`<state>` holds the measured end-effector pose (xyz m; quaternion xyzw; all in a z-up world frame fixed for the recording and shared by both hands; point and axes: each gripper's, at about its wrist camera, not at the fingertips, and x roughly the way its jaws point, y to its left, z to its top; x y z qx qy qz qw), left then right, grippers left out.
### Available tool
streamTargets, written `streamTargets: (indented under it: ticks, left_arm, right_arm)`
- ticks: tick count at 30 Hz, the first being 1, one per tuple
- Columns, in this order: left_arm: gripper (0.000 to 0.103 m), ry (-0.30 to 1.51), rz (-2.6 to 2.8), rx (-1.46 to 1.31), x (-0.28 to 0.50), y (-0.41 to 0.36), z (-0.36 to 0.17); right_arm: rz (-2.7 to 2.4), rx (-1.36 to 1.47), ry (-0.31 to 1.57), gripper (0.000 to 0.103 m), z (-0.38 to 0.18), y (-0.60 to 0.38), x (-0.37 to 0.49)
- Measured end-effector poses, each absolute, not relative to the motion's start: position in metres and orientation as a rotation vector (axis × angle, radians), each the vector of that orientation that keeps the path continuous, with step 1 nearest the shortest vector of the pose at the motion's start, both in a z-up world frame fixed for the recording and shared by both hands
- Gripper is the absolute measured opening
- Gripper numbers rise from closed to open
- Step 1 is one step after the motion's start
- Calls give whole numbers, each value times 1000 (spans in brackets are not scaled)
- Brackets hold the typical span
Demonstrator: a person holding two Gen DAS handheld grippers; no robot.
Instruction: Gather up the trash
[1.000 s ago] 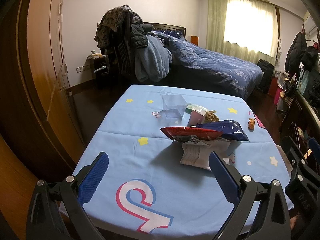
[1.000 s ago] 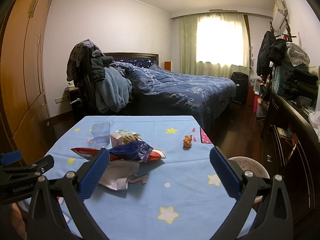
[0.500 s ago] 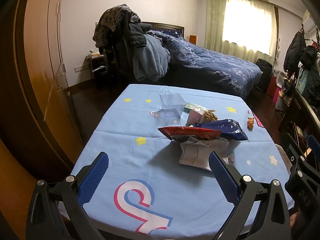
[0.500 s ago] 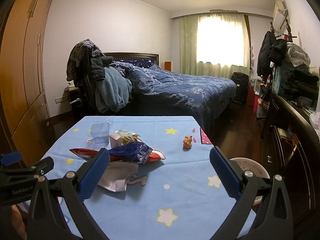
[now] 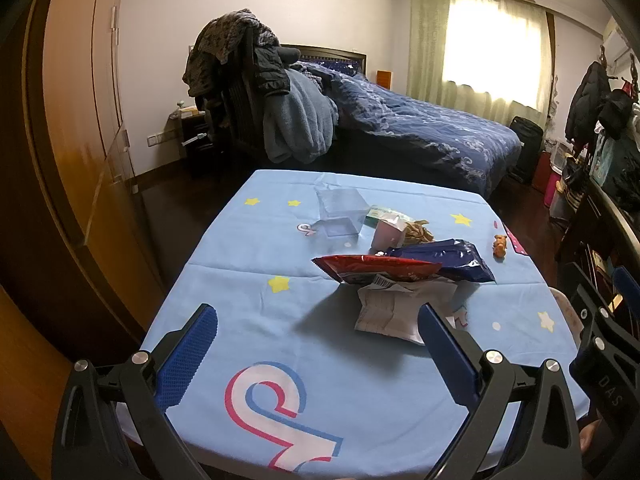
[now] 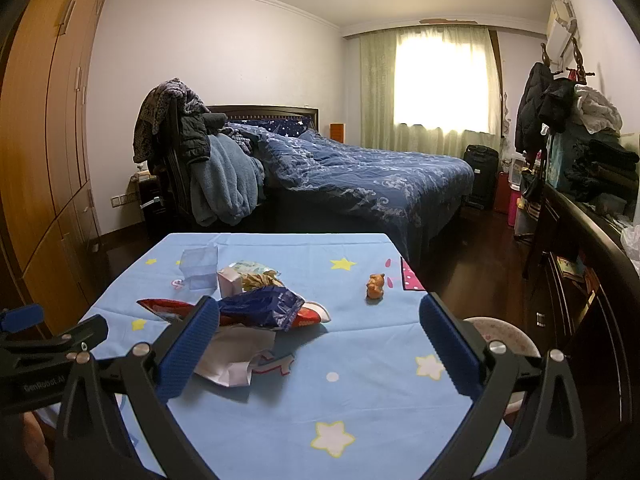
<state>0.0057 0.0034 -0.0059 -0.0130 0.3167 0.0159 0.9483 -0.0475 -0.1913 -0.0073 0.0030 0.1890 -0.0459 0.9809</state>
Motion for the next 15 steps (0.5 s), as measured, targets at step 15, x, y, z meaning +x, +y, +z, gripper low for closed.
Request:
streamTargets:
  ticks: [15]
  left_arm:
    - [100,725,22,-24,36,4,-26]
  right_arm:
    - [-49,14,494,100,-31,-203,-5]
